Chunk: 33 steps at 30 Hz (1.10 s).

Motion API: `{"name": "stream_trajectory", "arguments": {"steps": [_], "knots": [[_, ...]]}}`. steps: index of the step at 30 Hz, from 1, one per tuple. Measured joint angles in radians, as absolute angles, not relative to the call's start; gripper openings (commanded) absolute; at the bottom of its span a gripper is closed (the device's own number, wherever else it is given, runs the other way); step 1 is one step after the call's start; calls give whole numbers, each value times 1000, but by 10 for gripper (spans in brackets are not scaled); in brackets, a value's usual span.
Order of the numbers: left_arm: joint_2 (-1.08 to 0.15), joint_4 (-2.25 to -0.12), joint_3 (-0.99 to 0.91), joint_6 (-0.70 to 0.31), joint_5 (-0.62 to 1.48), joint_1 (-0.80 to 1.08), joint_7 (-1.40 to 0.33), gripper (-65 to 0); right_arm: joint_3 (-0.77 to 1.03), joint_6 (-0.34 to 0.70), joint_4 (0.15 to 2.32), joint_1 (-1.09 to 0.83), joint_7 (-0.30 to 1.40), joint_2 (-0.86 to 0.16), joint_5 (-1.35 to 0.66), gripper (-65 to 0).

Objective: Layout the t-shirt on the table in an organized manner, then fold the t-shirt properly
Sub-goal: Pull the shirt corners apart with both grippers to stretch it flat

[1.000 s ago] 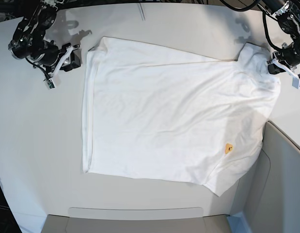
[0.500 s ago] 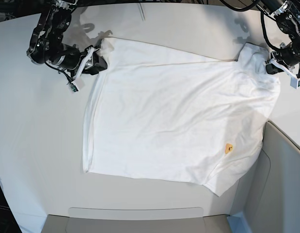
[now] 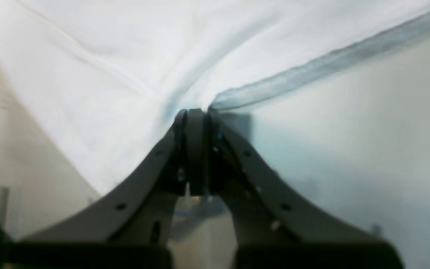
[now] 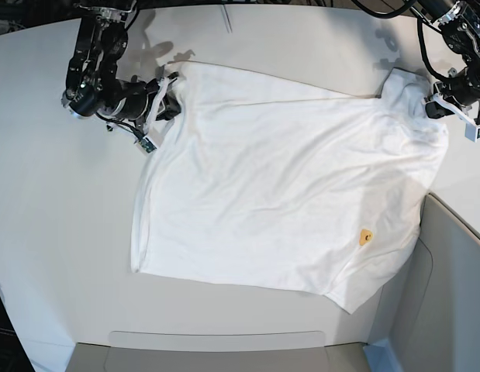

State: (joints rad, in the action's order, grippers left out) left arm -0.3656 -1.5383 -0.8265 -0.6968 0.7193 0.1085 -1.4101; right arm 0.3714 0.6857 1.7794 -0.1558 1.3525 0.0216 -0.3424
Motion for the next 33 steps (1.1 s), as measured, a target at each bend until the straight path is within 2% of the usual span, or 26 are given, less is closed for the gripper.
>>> {"name": "stream_trajectory", "arguments": {"steps": [4, 11, 17, 25, 30, 33], "knots": [[-366, -1538, -833, -697, 720, 115, -1410, -650, 466, 686, 1894, -160, 1404, 5, -177, -650], [-363, -1540, -834, -700, 727, 188, -1413, -650, 591, 686, 1955, -140, 1395, 15, -178, -650], [-363, -1553, -830, -700, 734, 245, -1410, -650, 554, 686, 1955, -175, 1399, 29, -163, -650], [-295, -1834, -826, -700, 736, 406, -1406, -650, 449, 686, 1957, -216, 1399, 25, -163, -650], [-289, -1837, -830, -700, 731, 446, -1404, -650, 448, 686, 1957, -218, 1399, 18, -157, -650], [-288, -1837, -836, -700, 731, 472, -1406, -650, 441, 686, 1967, -239, 1394, -23, -166, -650]]}}
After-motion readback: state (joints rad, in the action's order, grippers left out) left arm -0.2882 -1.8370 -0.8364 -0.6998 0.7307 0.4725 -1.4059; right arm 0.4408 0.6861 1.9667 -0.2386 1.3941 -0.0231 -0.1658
